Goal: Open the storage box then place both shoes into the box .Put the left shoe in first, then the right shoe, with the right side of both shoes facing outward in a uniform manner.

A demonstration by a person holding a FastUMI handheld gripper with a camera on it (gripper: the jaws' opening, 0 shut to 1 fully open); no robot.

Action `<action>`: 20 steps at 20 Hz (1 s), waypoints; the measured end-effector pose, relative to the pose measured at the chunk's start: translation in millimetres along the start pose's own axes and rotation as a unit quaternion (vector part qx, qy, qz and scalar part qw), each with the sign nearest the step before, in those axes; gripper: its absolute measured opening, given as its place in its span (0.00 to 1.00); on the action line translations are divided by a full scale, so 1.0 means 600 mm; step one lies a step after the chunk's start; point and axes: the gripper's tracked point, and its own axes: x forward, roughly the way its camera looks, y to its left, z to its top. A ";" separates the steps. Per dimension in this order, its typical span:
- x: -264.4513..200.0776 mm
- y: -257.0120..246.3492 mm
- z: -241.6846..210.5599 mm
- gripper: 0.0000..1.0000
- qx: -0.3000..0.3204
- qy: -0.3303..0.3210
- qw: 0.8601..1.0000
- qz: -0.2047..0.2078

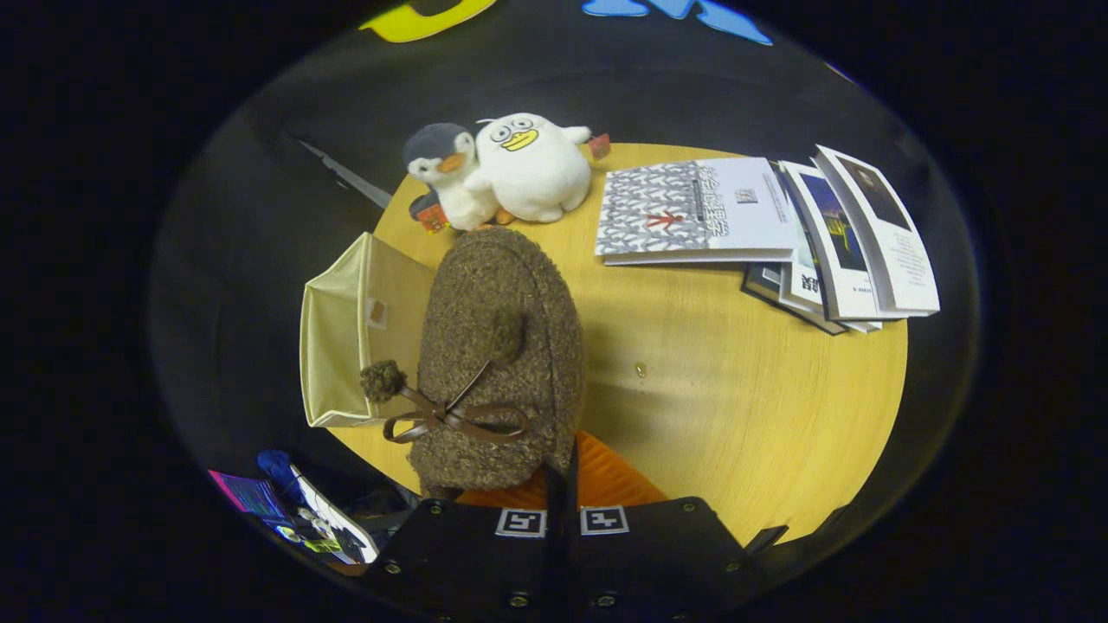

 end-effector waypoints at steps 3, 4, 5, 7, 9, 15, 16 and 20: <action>0.000 0.048 0.020 0.00 -0.037 -0.002 0.999 0.004; -0.001 0.065 0.027 0.00 -0.047 0.000 0.999 0.009; -0.001 0.085 0.034 0.00 -0.058 0.001 0.998 0.012; 0.004 0.126 0.052 0.00 -0.083 0.003 0.996 0.019; 0.010 0.172 0.071 0.00 -0.112 0.003 0.993 0.030; 0.046 0.306 0.129 0.00 -0.178 0.011 0.983 0.051; 0.055 0.323 0.135 0.00 -0.193 0.014 0.980 0.049; 0.109 0.384 0.159 0.00 -0.251 0.040 0.967 0.031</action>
